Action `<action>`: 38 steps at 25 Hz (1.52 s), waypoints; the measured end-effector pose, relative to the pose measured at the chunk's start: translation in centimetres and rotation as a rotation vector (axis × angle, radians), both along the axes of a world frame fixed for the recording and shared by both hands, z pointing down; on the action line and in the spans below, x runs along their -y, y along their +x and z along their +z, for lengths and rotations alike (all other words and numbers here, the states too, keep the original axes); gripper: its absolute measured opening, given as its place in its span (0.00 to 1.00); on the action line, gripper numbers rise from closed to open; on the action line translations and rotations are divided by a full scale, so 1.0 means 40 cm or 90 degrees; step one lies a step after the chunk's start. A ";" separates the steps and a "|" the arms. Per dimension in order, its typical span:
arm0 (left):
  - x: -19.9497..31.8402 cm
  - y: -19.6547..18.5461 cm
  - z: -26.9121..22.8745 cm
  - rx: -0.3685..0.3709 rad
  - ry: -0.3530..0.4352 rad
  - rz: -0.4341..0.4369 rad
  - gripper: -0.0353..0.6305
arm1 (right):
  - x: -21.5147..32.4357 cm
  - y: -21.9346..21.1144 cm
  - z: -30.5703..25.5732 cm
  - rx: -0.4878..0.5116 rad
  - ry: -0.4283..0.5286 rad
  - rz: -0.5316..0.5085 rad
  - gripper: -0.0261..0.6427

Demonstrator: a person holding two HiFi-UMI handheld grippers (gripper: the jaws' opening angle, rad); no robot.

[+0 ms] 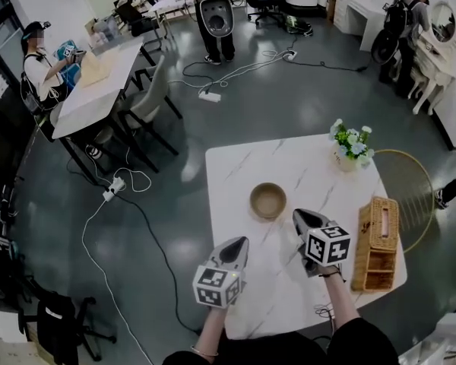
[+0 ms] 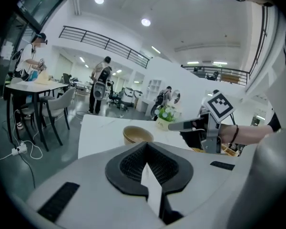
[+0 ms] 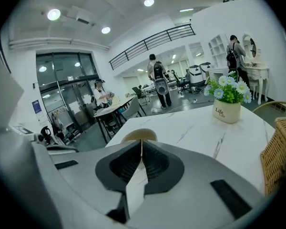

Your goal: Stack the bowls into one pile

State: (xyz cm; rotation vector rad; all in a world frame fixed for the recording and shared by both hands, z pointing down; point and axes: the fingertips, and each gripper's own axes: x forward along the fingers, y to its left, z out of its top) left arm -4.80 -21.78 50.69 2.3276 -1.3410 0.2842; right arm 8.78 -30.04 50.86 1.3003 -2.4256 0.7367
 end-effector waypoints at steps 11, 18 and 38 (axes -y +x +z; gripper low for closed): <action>-0.070 -0.052 -0.143 -0.007 0.109 -0.025 0.07 | -0.162 0.030 -0.134 0.071 0.126 -0.018 0.06; -0.114 -0.059 -0.211 -0.007 0.166 -0.022 0.08 | -0.229 0.065 -0.237 0.088 0.222 -0.010 0.06; -0.228 -0.092 -0.348 0.000 0.274 -0.046 0.08 | -0.379 0.182 -0.397 0.092 0.343 0.049 0.06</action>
